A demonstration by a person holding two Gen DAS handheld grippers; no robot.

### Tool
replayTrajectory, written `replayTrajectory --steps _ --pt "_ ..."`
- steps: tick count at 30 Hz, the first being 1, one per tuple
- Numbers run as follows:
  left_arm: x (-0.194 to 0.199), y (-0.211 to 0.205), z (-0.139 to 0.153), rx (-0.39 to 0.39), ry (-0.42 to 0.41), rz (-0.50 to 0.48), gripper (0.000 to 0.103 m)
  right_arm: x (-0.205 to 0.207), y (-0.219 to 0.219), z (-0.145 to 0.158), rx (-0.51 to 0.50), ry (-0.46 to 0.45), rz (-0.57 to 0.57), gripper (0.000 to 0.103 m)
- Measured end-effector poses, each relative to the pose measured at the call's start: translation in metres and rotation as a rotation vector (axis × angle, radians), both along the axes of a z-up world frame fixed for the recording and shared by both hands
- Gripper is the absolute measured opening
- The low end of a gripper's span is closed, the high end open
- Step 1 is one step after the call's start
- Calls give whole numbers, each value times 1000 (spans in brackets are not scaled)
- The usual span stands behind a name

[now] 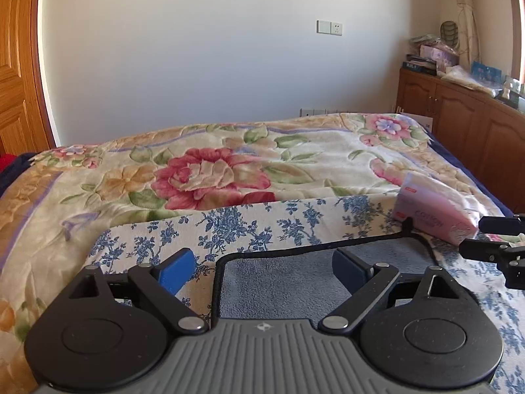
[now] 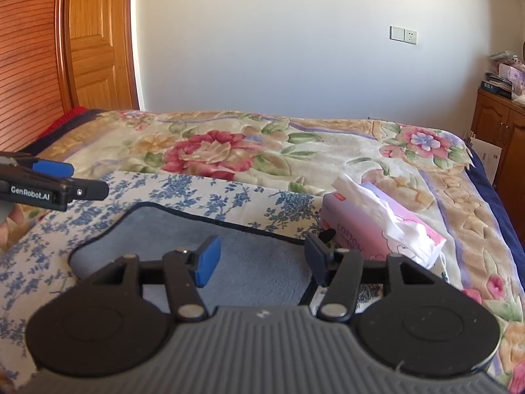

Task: Fold towel

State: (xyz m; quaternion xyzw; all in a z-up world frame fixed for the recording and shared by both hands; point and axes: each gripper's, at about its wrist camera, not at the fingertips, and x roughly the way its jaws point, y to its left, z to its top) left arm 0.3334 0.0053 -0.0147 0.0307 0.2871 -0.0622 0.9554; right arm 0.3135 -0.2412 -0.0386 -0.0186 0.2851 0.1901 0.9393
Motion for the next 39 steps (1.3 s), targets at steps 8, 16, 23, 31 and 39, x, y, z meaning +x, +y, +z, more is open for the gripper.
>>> replayTrajectory --steps 8,16,23,31,39 --pt "-31 -5 24 -1 -22 -8 100 -26 -2 21 -2 -26 -17 65" --pt "-65 -9 47 2 -63 -30 103 -48 -2 37 14 -49 -30 80" --pt "-90 -13 60 16 -74 -27 103 -65 -3 44 15 -57 -44 100" --pt "-115 -12 69 25 -95 -8 103 -86 -3 55 24 -69 -47 103" --pt "-137 -8 75 35 -100 19 103 -104 -3 63 31 -77 -53 103"
